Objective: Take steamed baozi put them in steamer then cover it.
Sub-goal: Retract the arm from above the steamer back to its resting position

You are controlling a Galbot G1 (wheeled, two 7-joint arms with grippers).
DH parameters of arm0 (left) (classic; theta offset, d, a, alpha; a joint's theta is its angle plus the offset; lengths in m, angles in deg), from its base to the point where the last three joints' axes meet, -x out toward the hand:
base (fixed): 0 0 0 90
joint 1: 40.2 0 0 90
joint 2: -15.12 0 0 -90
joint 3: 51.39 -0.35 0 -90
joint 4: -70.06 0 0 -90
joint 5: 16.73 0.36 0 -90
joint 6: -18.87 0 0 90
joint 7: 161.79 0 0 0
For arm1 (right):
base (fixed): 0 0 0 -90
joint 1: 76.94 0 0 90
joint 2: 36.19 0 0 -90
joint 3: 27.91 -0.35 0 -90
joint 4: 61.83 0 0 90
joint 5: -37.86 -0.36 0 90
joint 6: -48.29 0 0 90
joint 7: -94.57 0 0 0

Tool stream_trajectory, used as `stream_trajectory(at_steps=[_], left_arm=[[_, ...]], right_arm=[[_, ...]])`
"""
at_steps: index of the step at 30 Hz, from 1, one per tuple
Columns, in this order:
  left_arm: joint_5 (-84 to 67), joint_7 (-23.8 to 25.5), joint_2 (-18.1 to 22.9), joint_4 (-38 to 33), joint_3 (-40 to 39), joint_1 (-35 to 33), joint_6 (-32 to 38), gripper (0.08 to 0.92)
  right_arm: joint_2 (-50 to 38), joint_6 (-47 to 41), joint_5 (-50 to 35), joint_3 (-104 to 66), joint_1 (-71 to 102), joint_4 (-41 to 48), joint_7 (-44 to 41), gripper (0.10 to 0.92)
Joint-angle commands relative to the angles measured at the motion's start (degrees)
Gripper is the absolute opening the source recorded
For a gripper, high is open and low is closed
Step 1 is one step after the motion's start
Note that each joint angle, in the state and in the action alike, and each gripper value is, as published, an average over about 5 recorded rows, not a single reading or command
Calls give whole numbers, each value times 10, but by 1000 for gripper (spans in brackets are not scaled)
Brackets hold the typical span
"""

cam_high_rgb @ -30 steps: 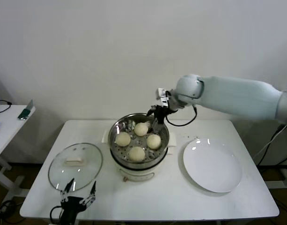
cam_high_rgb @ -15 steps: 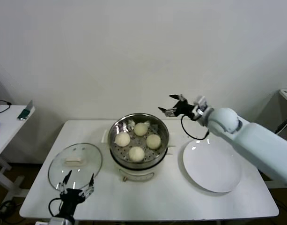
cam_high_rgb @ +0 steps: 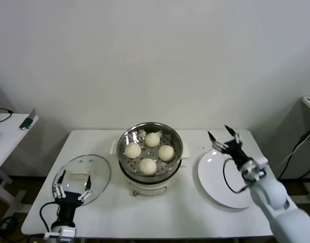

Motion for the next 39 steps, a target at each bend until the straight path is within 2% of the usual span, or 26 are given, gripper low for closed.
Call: stream_trajectory(at_steps=[1,6,11,20,39], left_arm=[[240,-94,-37,17,12,15,-7,823],[393,-130,-71,74,10,16,-23,823],[457,-137,-81,153,-1,36,-44,823],[477,-120,-82,254,-19,91,-70,823],[484,-118,-86,382,-40,219,-64,823]], right_arm=[[129,138,73,-142,256,-10,-12,823],[164,155,86,-129,272,-15,-13,823],[187,165,100,-118,273,-16,-7,823],[203,159,119,-104,271,-31,2,823],[206,165,117,-122,280,-40,13,823]])
